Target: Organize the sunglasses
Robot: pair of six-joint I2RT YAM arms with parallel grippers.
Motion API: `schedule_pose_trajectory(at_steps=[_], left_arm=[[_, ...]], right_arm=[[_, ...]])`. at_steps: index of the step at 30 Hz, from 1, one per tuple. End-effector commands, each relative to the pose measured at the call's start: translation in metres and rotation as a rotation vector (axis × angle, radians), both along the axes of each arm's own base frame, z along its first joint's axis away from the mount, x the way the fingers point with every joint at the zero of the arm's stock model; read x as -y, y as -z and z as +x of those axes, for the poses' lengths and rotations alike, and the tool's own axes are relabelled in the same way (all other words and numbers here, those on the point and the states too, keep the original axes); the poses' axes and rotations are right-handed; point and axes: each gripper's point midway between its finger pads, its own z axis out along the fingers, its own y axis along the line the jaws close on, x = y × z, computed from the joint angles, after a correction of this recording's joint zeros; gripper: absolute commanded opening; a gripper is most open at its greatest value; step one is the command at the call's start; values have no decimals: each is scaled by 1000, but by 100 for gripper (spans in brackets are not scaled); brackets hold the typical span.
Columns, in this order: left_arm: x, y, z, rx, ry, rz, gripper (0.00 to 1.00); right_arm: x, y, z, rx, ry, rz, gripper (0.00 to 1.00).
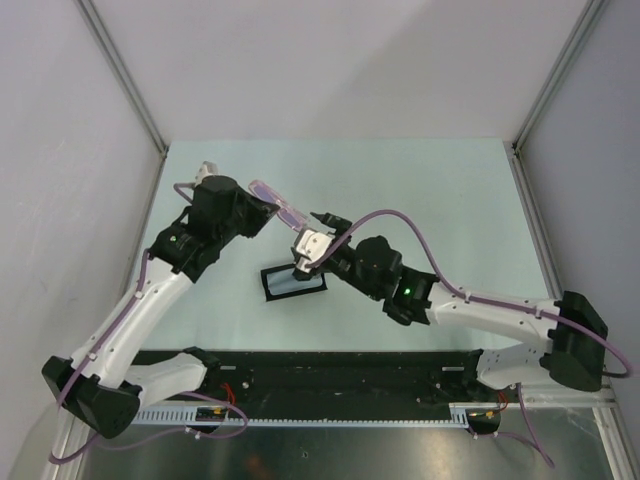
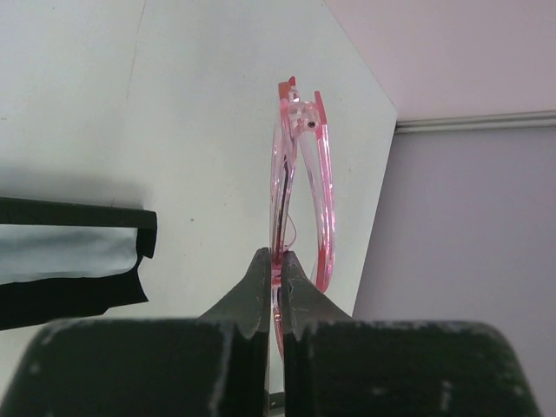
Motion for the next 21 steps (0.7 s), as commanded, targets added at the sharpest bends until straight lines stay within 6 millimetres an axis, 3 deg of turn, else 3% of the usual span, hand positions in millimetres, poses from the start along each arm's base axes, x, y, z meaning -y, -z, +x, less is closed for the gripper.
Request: schedule_pose_trajectory(at_steps=[1,7,12,21], left_arm=[[-5,-26,-2,59,-47,-21,0],[-5,-21,-3,57,-56,-3,0],[-5,-17,-2,54,-62,15,0],[-6,-11,0,47,-61,40,1]], right_arm=[[-7,-14,14,62,77,74,86],[-17,6,35,6,174,48,87],[-22,-4,40,15,192,66,85],[-31,1,43,28,181,43,72]])
